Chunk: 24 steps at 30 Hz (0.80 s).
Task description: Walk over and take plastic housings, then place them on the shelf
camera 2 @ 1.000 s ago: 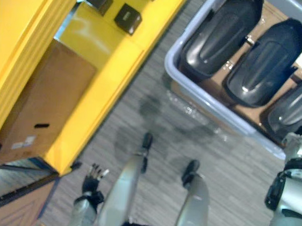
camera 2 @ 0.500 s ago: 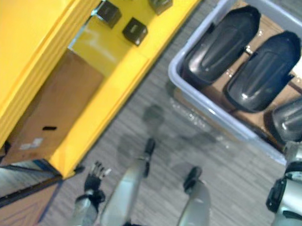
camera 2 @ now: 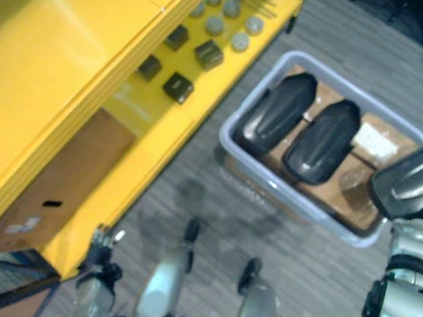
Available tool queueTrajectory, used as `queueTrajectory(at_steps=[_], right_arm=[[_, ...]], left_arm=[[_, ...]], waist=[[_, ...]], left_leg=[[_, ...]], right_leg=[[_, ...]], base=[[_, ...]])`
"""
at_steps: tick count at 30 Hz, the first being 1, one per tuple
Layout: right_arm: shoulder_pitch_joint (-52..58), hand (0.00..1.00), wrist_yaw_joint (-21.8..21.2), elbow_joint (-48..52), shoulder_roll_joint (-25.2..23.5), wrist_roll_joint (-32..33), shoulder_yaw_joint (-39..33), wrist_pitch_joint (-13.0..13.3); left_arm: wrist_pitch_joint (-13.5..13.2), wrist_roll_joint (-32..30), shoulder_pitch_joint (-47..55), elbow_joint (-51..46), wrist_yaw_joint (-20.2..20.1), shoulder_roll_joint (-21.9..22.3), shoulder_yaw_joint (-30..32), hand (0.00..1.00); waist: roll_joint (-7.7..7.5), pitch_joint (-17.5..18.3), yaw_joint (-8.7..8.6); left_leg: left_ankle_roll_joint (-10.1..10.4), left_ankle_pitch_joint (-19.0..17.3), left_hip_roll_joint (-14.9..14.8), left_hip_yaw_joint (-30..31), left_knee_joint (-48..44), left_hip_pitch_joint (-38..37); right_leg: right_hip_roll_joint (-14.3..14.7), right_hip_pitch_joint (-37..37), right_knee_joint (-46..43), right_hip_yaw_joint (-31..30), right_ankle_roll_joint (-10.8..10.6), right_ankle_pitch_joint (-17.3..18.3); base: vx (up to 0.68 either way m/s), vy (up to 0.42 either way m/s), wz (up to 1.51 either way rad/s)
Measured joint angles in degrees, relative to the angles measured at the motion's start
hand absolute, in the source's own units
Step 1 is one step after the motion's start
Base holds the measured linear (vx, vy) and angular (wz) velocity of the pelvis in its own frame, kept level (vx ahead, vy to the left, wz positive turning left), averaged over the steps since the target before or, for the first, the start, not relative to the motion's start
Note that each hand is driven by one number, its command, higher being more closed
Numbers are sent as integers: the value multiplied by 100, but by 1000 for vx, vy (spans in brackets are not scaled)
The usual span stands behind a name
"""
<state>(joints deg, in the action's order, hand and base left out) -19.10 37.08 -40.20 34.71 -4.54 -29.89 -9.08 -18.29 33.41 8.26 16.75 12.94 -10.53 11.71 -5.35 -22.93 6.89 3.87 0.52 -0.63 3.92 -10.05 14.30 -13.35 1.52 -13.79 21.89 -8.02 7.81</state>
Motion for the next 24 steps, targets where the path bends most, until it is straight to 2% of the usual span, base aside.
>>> queueTrajectory(at_steps=[1, 3, 4, 6, 8, 10, 11, 13, 16, 17, 18, 20, 22, 24], right_arm=[[157, 100, 110, 374, -187, -171, -50, 1], [261, 100, 168, 940, -340, -381, -48, -16], [262, 100, 166, 1324, -387, -589, -31, -15], [260, 100, 146, 1898, -400, -878, 101, 31], [237, 100, 57, 2417, -400, -1313, 304, 152], [132, 100, -134, 2885, -400, -1797, 826, 440], [74, 100, -184, 2951, -400, -1908, 959, 523], [-52, 100, -369, 3226, -401, -2215, 1389, 875], [-239, 100, -560, 3405, -410, -2464, 1766, 1219], [-261, 100, -703, 3543, -414, -2573, 1934, 1416], [-273, 100, -738, 3583, -414, -2592, 2017, 1499], [-365, 100, -861, 3663, -438, -2788, 2310, 1781], [-435, 100, -869, 3692, -440, -2847, 2499, 1879], [-526, 100, -893, 3689, -444, -2962, 2688, 1893]], left_arm=[[89, -129, 18, -533, 55, -12, 127, 0], [287, -493, 12, -1298, 40, -19, 120, 0], [429, -818, -19, -1735, -24, -19, 22, 0], [553, -1256, -121, -2342, -176, -27, -209, 0], [765, -1658, -315, -2814, -531, -89, -522, 0], [1099, -1878, -706, -2976, -994, -368, -1023, 0], [1200, -1877, -843, -2975, -1105, -451, -1121, 0], [1601, -1846, -1510, -2956, -1462, -758, -1478, 0], [2077, -1731, -2172, -2811, -1607, -927, -1741, 0], [2553, -1366, -2497, -2565, -1604, -913, -1845, 0], [2698, -1279, -2577, -2437, -1599, -913, -1892, 0], [3211, -723, -2624, -1947, -1593, -828, -2066, 0], [3482, -211, -2613, -1589, -1556, -630, -2275, 0], [3577, 104, -2595, -1311, -1484, -408, -2543, 0]], waist=[[-94, 165, -18], [-130, 358, -97], [-102, 489, -154], [-55, 749, -155], [20, 874, -164], [150, 1140, -227], [179, 1162, -250], [243, 1267, -319], [266, 1291, -435], [282, 1365, -494], [286, 1389, -513], [328, 1503, -612], [372, 1552, -666], [401, 1579, -678]], left_leg=[[0, 0, -22, -18, 98, -105], [4, 3, -24, -23, 206, -284], [4, 3, -16, -53, 287, -404], [-13, 15, -9, -178, 422, -543], [-34, 32, 12, -295, 545, -754], [-87, 99, 17, -433, 760, -961], [-80, 135, 19, -460, 846, -1049], [-98, 361, 20, -609, 1320, -1333], [-115, 406, 37, -757, 1506, -1438], [-156, 366, 35, -821, 1507, -1446], [-159, 367, 28, -858, 1507, -1465], [-151, 412, 16, -955, 1510, -1524], [-148, 469, 15, -956, 1509, -1555], [-137, 522, 2, -934, 1509, -1526]], right_leg=[[36, -87, 116, 1, 4, -112], [53, -261, 240, 14, 6, -272], [47, -360, 312, 13, 12, -379], [44, -413, 450, 7, 6, -540], [32, -571, 583, -5, -28, -650], [25, -653, 707, -15, -43, -771], [24, -689, 733, -19, -55, -792], [15, -701, 791, -98, -58, -797], [8, -747, 928, -194, -66, -802], [13, -749, 992, -196, -85, -814], [18, -749, 1003, -207, -87, -816], [32, -753, 1042, -295, -87, -816], [38, -751, 1043, -296, -86, -816], [56, -747, 1067, -301, -77, -821]], base=[[77, -10, -6], [100, 25, -2], [93, 62, -6], [69, 75, -23], [48, 63, -27], [18, 52, -29], [5, 30, -21], [-25, 10, -31], [-83, 6, -31], [-53, 4, -21], [-63, 1, -33], [-28, -5, -24], [-8, -4, -2], [-51, -14, 4]])
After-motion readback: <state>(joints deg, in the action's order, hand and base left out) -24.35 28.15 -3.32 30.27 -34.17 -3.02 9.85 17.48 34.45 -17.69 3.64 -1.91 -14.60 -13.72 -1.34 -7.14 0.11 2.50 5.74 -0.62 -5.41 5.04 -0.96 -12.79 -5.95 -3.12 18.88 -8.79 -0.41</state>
